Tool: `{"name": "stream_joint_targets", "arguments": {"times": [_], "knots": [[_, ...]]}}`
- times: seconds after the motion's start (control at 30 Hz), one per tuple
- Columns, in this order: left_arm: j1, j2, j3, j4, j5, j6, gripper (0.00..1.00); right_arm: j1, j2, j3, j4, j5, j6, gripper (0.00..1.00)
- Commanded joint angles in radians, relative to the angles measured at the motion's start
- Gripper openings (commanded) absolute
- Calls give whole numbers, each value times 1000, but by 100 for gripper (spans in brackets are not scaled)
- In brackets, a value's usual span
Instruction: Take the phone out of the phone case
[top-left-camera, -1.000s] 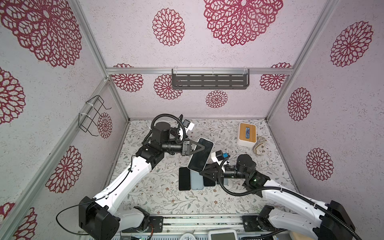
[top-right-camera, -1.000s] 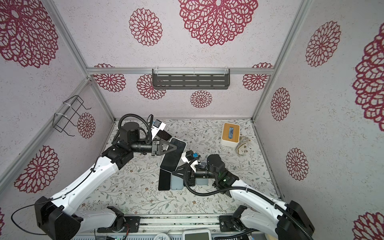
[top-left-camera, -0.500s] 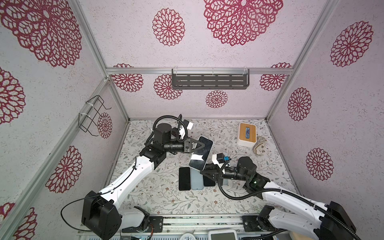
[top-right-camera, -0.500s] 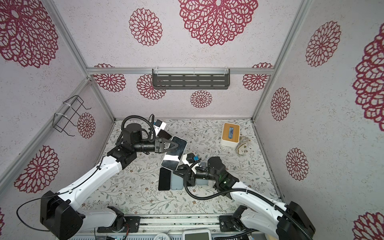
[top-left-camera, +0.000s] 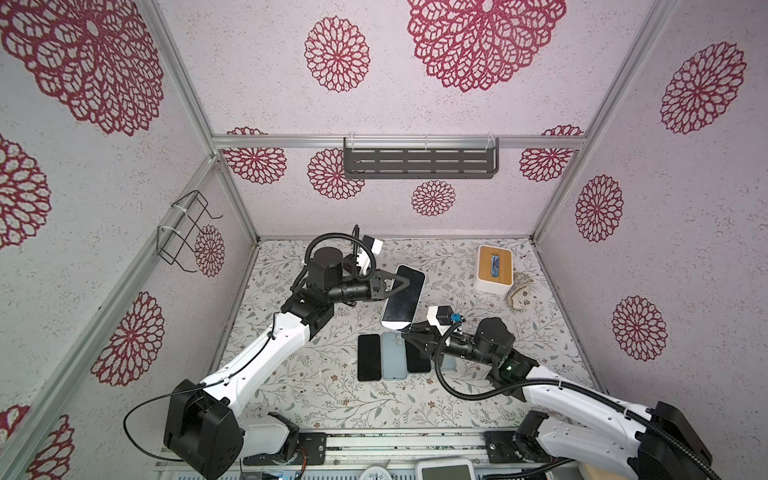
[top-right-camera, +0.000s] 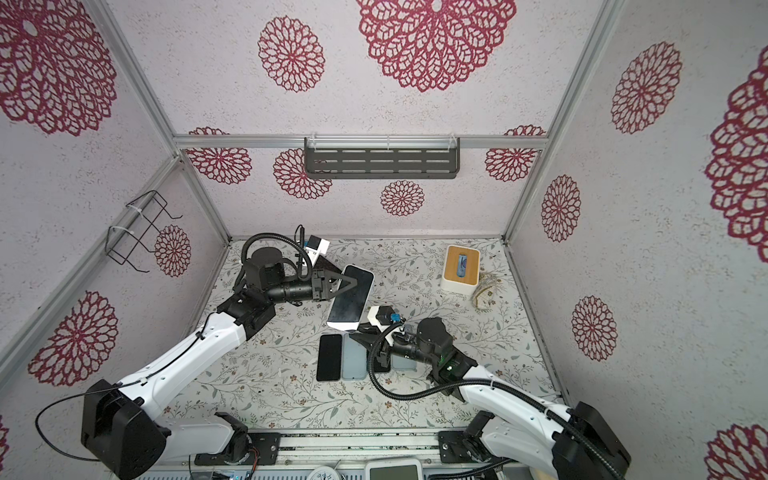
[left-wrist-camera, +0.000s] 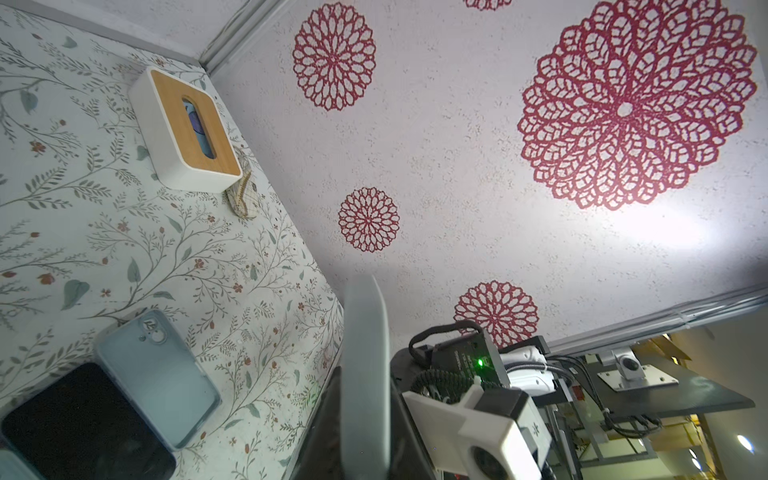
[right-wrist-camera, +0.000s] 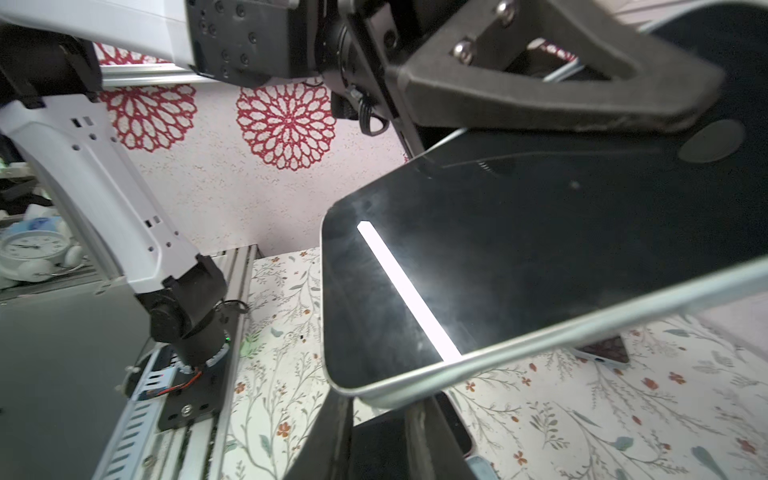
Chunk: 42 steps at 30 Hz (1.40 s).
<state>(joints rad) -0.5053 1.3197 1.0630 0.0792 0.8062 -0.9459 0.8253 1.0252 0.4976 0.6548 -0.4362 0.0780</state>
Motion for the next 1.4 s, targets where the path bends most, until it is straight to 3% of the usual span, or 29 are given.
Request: {"name": "stream_joint_targets", "arguments": {"times": [0.0, 0.07, 0.17, 0.27, 0.33, 0.43, 0.63, 1.37], "knots": [[-30, -29, -62, 41, -42, -61, 0, -5, -81, -12, 269, 202, 84, 43], [-12, -54, -104, 142, -59, -120, 0, -7, -146, -45, 199, 302, 165, 51], [-7, -80, -146, 262, -88, -173, 0, -9, -252, -24, -66, 386, 261, 55], [-3, -123, -179, 316, -147, -184, 0, -10, -376, -34, -212, 373, 367, 58], [0, -152, -193, 312, -207, -159, 0, -9, -422, -69, -182, 295, 463, 59], [0, -138, -217, 442, -217, -229, 0, -1, -377, -92, -104, 172, 586, 60], [-6, -108, -240, 581, -224, -309, 0, 26, -273, -136, 128, 89, 683, 60], [-58, -109, -259, 632, -233, -304, 0, 38, -61, -133, 370, 88, 737, 60]]}}
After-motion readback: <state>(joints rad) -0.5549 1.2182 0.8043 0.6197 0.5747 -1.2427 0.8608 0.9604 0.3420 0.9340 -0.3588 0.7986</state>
